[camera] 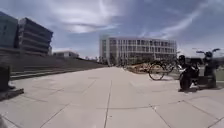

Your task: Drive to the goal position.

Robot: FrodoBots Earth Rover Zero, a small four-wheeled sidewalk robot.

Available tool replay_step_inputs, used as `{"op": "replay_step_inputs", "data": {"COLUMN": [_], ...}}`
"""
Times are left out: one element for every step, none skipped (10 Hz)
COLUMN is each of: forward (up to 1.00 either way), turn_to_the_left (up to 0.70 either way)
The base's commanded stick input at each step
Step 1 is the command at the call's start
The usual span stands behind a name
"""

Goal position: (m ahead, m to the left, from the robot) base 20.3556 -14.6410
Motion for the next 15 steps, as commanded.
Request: {"op": "replay_step_inputs", "data": {"forward": [0.60,0.60,0.60,0.60,0.60,0.60,0.60,0.60,0.60,0.60,0.60,0.60,0.60,0.60,0.60], "turn_to_the_left": [0.01,0.06,0.11,0.15,0.15,0.14,0.13,0.09,0.00,0.00,0.00,0.00,0.00,0.00,0.00]}}
